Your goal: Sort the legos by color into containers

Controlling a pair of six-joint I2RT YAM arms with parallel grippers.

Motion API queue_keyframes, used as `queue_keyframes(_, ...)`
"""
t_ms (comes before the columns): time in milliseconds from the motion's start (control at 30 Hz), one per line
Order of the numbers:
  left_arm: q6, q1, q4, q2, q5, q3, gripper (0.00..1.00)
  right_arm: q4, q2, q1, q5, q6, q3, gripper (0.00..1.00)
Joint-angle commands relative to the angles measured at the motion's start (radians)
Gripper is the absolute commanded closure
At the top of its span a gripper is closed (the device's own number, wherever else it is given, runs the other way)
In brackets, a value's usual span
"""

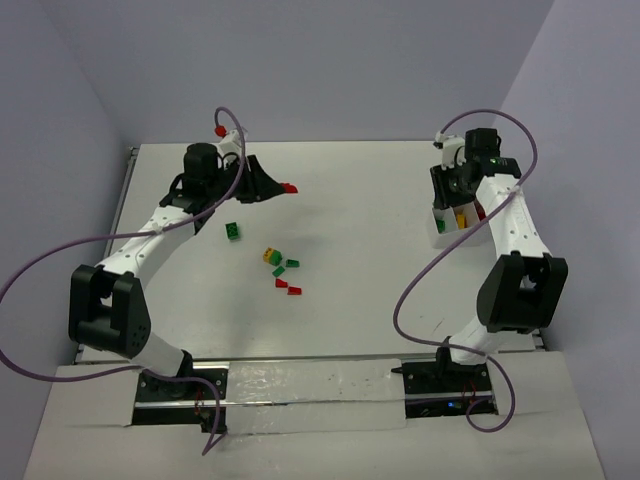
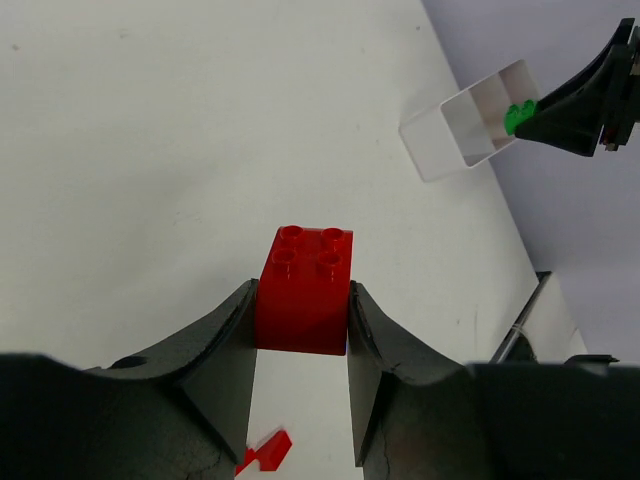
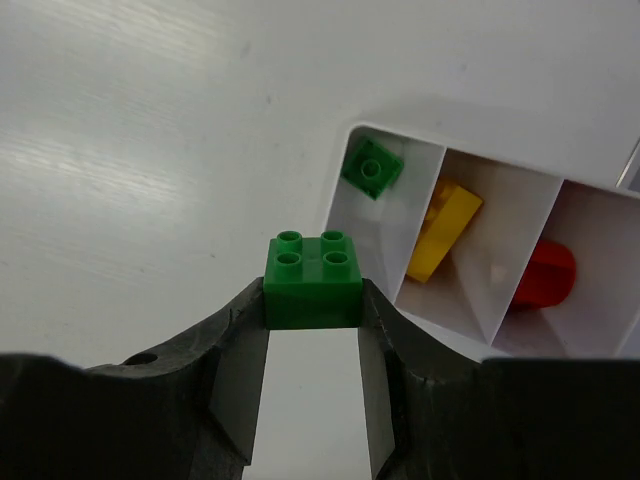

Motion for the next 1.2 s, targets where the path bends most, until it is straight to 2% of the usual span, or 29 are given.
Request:
queue_keyframes(0,0.107,0.010,-0.092,-0.024,-0.042,0.034,1.00,-0.092,0.082,0.004,0.186,-0.130,0.075,1.00)
queue_keyframes(267,0.105,0.009,-0.101,-0.011,-0.038,0.040,1.00,-0.128,0.208,0.006,0.231,-0.109,0.129,0.99)
queue_keyframes(600,0.089,0.010,-0.100,0.020,-0.024,0.056,1.00,-0.149,0.244,0.007,0.258,-0.098,0.138,0.86)
queue_keyframes(867,0.090,0.009,-0.109,0.021,-0.022,0.057,1.00,-0.168,0.253,0.016,0.259,-0.096,0.136,0.67)
queue_keyframes(933,0.091,0.009,-0.112,0.018,-0.021,0.057,1.00,-0.178,0.256,0.020,0.256,-0.096,0.138,0.55)
queue_keyframes(1000,0.092,0.009,-0.112,0.017,-0.020,0.057,1.00,-0.182,0.255,0.023,0.254,-0.096,0.140,0.49)
queue_keyframes(1167,0.092,0.009,-0.094,0.008,0.007,0.043,1.00,-0.217,0.239,0.032,0.223,-0.081,0.178,0.39)
